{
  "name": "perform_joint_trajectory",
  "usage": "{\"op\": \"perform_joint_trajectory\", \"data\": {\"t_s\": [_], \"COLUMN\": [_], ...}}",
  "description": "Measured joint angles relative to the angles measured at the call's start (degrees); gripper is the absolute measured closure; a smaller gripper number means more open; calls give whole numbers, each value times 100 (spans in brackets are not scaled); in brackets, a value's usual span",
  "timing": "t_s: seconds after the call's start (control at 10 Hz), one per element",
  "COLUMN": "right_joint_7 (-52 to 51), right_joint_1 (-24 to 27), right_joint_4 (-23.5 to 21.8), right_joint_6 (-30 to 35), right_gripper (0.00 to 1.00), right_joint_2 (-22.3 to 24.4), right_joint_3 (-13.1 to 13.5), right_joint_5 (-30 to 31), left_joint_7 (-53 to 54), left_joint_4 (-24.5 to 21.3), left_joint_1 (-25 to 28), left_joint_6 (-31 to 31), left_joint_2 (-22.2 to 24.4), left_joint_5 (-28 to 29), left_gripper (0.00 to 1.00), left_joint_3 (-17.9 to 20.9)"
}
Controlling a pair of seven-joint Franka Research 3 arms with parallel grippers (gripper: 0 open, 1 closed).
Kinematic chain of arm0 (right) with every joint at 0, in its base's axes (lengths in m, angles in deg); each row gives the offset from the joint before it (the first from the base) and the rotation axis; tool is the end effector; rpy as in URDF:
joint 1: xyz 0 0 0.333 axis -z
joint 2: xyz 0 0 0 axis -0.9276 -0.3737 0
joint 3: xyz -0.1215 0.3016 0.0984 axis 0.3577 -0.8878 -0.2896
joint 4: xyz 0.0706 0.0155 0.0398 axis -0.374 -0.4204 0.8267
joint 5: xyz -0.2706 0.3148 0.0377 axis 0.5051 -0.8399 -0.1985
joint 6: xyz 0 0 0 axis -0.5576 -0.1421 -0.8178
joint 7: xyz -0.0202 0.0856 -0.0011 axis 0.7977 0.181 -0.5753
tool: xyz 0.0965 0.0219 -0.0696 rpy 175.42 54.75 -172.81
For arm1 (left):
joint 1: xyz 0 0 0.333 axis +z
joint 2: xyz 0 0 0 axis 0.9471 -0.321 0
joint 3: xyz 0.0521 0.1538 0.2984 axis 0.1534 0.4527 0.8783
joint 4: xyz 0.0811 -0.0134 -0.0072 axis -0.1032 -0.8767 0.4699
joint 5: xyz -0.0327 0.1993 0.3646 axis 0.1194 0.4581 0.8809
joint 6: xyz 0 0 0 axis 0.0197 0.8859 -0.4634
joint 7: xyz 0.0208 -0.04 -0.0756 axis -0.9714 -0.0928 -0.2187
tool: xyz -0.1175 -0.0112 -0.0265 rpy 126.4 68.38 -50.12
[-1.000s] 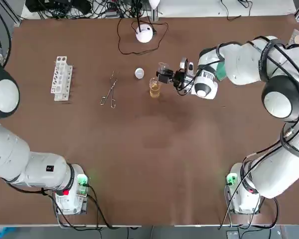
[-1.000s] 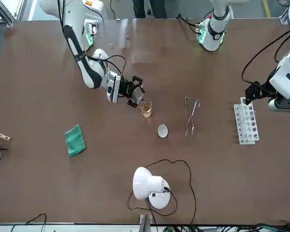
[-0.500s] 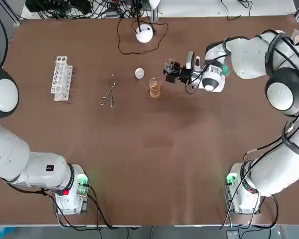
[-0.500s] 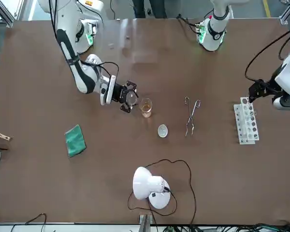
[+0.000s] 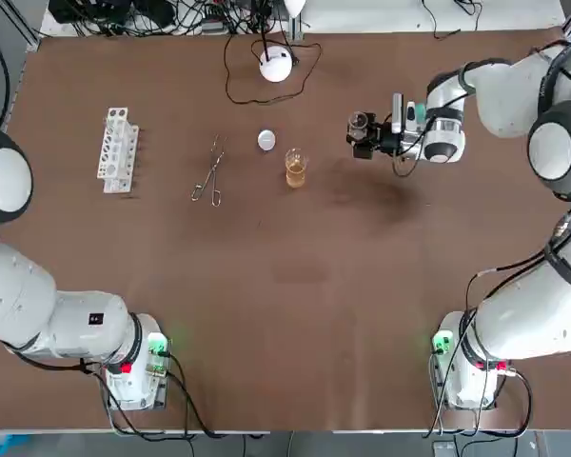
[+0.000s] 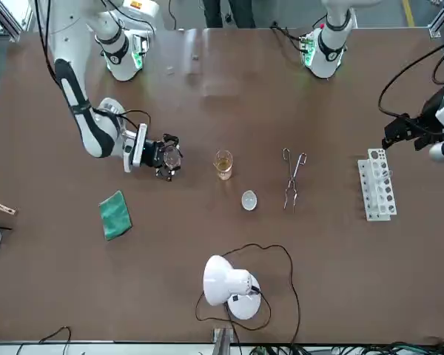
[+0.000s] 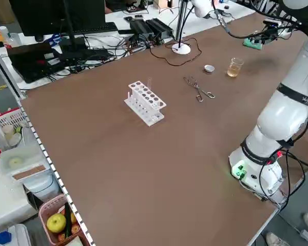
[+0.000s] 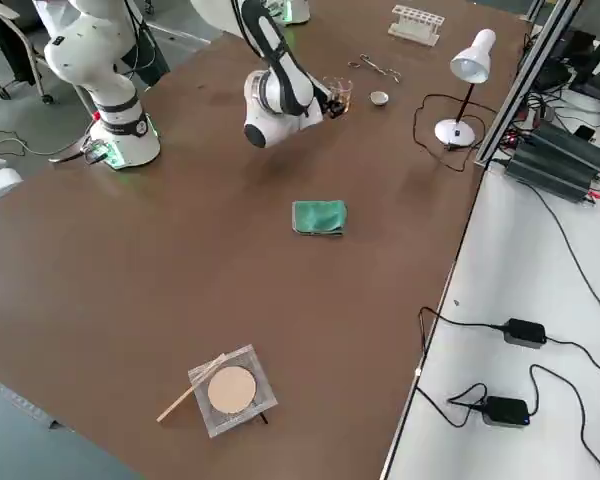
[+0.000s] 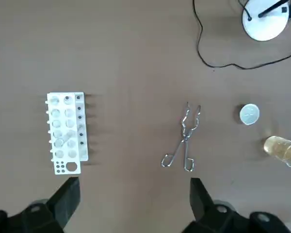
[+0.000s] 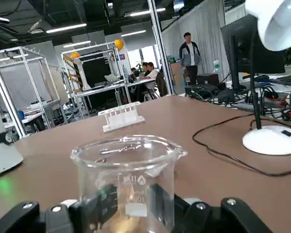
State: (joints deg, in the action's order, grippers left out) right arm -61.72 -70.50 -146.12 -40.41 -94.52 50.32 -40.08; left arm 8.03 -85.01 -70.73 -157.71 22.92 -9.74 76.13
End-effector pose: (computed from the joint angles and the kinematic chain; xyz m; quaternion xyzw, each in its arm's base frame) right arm 0.4778 0.1884 0.1786 -0.6252 -0.4247 -0.4612 0.4649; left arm 0.6080 -0.0377 0.6340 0.9990 -0.0020 -0.0056 0.0454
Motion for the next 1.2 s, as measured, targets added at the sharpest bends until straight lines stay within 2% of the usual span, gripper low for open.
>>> {"op": "perform_joint_trajectory", "data": {"t_s": [0.2,0.4,0.8,1.2], "right_joint_7": [-122,-233,-451,-835], "right_joint_1": [855,1545,2405,3464], "right_joint_4": [-95,-108,-44,345], "right_joint_6": [224,404,613,809], "right_gripper": [61,61,61,61], "right_joint_2": [-90,-266,-529,-971], "right_joint_3": [10,12,5,8], "right_joint_5": [1073,1889,2976,4164], "left_joint_7": [0,0,0,-10], "left_joint_4": [1,1,3,4], "left_joint_1": [10,-12,-53,13], "left_joint_6": [14,16,16,11], "left_joint_2": [-1,-1,-2,-18], "left_joint_5": [41,221,319,354], "left_gripper": [0,0,0,0], "left_joint_3": [-5,-22,-50,-25]}}
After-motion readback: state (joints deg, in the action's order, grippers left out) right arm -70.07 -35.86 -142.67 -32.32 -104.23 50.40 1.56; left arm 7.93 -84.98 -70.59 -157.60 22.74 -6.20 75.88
